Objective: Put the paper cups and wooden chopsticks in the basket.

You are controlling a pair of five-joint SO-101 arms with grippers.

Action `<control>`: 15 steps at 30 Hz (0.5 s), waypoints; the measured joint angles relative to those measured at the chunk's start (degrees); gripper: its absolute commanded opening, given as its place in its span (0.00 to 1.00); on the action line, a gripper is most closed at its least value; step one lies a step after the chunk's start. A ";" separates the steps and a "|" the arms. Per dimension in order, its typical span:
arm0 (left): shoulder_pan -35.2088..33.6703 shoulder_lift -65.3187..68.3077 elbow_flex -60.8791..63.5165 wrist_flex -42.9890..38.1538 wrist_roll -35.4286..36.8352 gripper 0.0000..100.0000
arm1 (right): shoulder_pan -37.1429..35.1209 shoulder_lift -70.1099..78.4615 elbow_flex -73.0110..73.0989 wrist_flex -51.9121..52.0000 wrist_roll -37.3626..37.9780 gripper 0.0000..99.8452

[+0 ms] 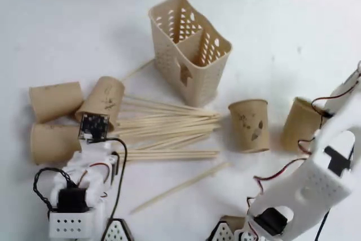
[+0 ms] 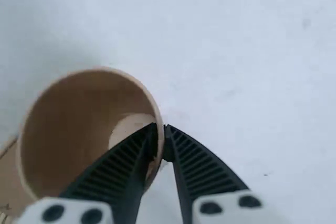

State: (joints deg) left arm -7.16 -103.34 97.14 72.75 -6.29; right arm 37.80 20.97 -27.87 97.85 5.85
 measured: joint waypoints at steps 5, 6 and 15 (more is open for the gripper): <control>0.00 0.00 0.00 0.00 0.00 0.14 | -0.35 -14.86 -0.09 0.26 -1.76 0.02; 0.00 0.00 0.00 0.00 0.00 0.14 | -1.05 -17.58 -0.09 0.26 -2.55 0.02; 0.00 0.00 0.00 0.00 0.00 0.14 | -18.99 -33.93 -0.18 0.35 -6.68 0.02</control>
State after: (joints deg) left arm -7.16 -103.34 97.14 72.75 -6.29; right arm 18.81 -12.97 -28.04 98.20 -0.84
